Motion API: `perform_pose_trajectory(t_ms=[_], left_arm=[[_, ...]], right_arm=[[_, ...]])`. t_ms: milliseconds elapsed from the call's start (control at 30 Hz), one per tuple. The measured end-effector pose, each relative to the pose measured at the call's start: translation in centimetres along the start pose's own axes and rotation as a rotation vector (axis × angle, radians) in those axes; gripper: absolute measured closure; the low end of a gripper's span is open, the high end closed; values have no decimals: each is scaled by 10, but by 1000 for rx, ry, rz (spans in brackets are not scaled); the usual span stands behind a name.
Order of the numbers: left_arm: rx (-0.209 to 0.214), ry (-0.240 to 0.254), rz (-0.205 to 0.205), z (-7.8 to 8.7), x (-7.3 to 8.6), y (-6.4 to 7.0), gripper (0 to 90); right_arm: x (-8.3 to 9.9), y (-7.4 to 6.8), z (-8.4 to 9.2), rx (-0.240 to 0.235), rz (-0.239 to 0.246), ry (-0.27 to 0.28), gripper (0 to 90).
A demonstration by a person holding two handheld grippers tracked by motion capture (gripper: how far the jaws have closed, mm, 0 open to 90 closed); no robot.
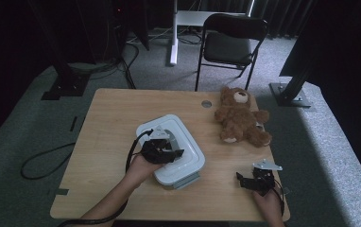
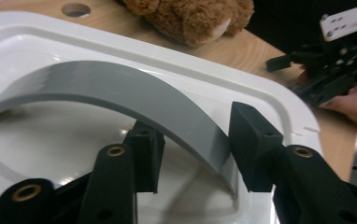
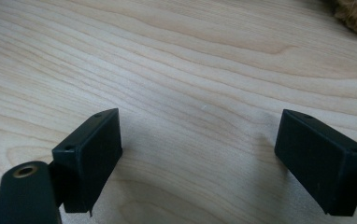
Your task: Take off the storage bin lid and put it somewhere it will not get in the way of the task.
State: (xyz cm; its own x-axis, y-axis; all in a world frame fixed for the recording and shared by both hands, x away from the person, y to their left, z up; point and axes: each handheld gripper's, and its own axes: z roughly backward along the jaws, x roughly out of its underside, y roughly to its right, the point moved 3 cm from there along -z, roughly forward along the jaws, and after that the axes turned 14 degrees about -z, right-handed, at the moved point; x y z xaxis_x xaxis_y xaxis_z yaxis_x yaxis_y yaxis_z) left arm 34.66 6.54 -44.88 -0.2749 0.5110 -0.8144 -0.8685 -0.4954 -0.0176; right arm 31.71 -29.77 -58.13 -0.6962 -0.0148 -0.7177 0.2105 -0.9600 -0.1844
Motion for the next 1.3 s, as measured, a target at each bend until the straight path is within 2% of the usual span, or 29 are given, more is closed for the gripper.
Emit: perform_pose_trajectory(t_ms=[33, 167, 367, 667, 933, 1000, 1033, 1300], left_arm=[[5, 3, 10, 0, 0, 0, 594], [13, 11, 5, 4, -1, 1, 618], [18, 40, -20, 18, -9, 3, 629], [1, 40, -68, 40, -12, 3, 631], [-19, 50, -61, 60, -8, -3, 639], [-19, 50, -61, 60, -8, -3, 639], [-29, 48, -61, 68, -4, -5, 639], [-55, 49, -49, 88, 7, -13, 640]], right_arm=[[0, 0, 0, 0, 0, 0, 141], [0, 0, 0, 0, 0, 0, 141], [0, 0, 0, 0, 0, 0, 141], [0, 0, 0, 0, 0, 1, 141], [0, 0, 0, 1, -2, 0, 141], [0, 0, 0, 1, -1, -1, 141], [0, 0, 0, 1, -2, -1, 140], [0, 0, 0, 1, -2, 0, 141]])
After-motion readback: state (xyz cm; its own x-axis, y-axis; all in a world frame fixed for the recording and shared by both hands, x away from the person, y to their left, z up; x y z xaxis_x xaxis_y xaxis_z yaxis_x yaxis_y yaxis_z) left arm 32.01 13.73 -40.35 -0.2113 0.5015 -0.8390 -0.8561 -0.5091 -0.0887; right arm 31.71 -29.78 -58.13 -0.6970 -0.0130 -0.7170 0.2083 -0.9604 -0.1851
